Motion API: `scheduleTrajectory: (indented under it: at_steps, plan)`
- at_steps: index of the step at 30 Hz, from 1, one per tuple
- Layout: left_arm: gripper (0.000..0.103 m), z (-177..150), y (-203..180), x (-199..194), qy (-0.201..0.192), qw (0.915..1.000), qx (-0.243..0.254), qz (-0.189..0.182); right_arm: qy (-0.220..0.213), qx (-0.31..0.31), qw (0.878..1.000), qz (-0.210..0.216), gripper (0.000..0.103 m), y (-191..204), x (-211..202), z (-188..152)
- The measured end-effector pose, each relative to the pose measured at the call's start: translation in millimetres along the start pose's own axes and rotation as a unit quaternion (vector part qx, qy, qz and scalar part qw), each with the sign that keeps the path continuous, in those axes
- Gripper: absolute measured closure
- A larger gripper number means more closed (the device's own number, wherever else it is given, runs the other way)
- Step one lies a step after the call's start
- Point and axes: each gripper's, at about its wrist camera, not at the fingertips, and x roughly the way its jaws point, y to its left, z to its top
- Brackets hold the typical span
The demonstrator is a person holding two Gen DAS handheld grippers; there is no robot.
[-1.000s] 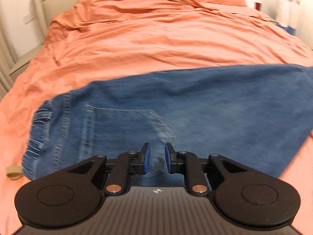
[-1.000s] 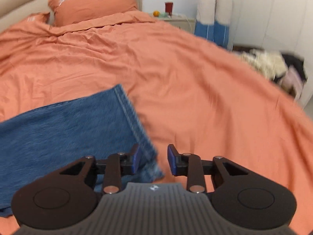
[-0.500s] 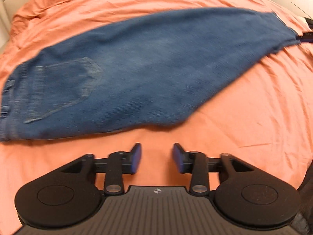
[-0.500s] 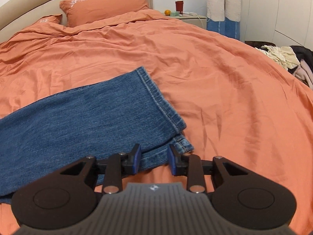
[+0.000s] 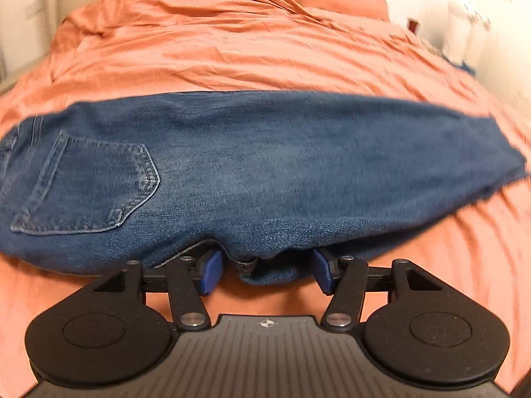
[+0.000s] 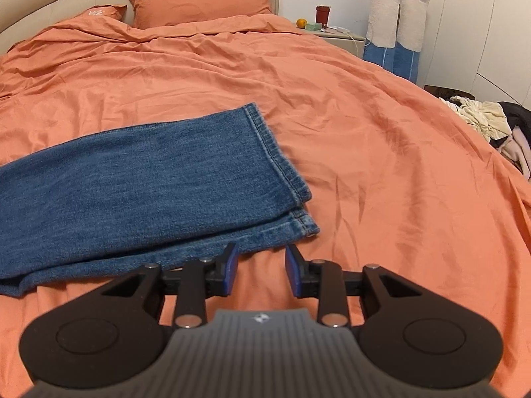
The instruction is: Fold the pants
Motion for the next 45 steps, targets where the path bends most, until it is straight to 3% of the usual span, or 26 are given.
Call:
scheduleTrajectory:
  at_steps: [2, 4, 7, 10, 15, 19, 22, 23, 25, 27, 30, 33, 41, 43, 45]
  plan:
    - [0.05, 2, 5, 4, 0.009, 0.9996, -0.028, 0.002, 0.001, 0.011, 1.0, -0.002, 0.075, -4, 1, 1]
    - [0.092, 5, 7, 5, 0.027, 0.9985, -0.041, 0.024, 0.001, 0.038, 0.999, 0.004, 0.075, -10, 2, 4]
    - [0.094, 9, 11, -7, 0.033, 0.9975, -0.055, 0.032, -0.008, 0.107, 0.994, 0.023, 0.075, -27, 0, 10]
    - [0.095, 10, 3, -9, 0.062, 0.9967, -0.023, 0.047, -0.014, 0.181, 0.982, 0.042, 0.075, -45, 2, 15]
    - [0.095, 5, -4, 1, 0.08, 0.9947, 0.0, 0.064, -0.004, 0.285, 0.955, 0.078, 0.074, -63, 28, 16]
    - [0.095, 3, 3, -3, 0.081, 0.9947, -0.018, 0.06, 0.005, 0.357, 0.929, 0.097, 0.076, -69, 58, 6]
    - [0.095, 6, 7, -7, 0.076, 0.9947, -0.038, 0.059, 0.003, 0.377, 0.92, 0.103, 0.103, -71, 68, 11]
    - [0.095, 7, 8, -9, 0.072, 0.9946, -0.046, 0.059, -0.001, 0.382, 0.918, 0.111, 0.103, -72, 65, 15]
    - [0.095, 10, 9, -13, 0.062, 0.9946, -0.054, 0.063, -0.032, 0.361, 0.923, 0.128, 0.103, -71, 44, 28]
    - [0.095, 10, 9, -15, 0.06, 0.9944, -0.057, 0.065, -0.063, 0.309, 0.938, 0.143, 0.103, -67, 18, 38]
    - [0.095, 7, 11, -14, 0.069, 0.9934, -0.058, 0.07, -0.041, 0.268, 0.954, 0.124, 0.103, -69, 12, 34]
    - [0.095, 5, 11, -14, 0.072, 0.9929, -0.058, 0.075, -0.009, 0.289, 0.951, 0.109, 0.103, -77, 30, 12]
    - [0.094, 4, 11, -3, 0.101, 0.9919, -0.035, 0.07, 0.003, 0.307, 0.947, 0.097, 0.103, -77, 52, -6]
    - [0.088, 6, 8, -7, 0.105, 0.9925, -0.013, 0.063, 0.009, 0.322, 0.941, 0.1, 0.103, -79, 51, -7]
    - [0.083, 8, 5, -14, 0.113, 0.9917, 0.014, 0.059, 0.008, 0.336, 0.935, 0.109, 0.094, -82, 45, -8]
